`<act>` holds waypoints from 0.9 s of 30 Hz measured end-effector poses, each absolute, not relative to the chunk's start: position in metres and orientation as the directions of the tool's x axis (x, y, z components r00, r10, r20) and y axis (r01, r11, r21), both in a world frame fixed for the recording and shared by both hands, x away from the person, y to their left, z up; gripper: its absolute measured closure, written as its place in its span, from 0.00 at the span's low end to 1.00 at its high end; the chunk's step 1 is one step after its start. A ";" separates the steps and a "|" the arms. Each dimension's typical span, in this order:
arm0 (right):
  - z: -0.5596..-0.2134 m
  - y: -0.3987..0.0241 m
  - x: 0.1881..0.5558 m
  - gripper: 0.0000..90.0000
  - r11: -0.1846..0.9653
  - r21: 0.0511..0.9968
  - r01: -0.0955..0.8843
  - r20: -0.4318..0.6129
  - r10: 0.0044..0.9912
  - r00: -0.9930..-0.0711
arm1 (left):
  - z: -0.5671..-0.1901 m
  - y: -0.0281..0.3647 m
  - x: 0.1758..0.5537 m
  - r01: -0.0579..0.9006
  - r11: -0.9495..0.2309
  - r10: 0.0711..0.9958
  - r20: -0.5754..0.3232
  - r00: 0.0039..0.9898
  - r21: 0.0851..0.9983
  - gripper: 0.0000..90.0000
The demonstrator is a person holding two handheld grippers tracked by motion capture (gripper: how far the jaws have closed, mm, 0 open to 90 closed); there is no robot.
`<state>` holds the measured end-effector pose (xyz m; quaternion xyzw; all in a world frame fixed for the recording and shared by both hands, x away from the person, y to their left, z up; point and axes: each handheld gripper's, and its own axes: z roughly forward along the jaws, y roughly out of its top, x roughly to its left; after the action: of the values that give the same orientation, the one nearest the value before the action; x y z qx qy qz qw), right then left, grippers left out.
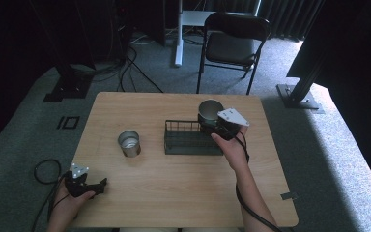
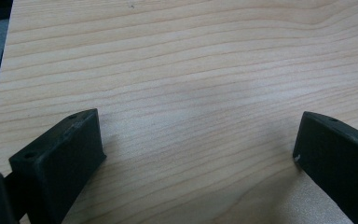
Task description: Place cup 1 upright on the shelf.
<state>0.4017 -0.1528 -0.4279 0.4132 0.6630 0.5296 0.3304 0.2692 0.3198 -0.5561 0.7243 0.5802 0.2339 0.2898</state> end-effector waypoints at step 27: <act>-0.473 -0.164 0.412 0.15 0.084 0.957 0.277 0.034 0.917 -0.397 | -0.556 0.320 0.269 0.705 -0.159 0.976 0.002 0.218 0.692 0.02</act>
<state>0.4120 -0.1644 -0.4729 0.4488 0.6650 0.5065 0.3160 0.2692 0.3198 -0.5561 0.7243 0.5801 0.2340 0.2901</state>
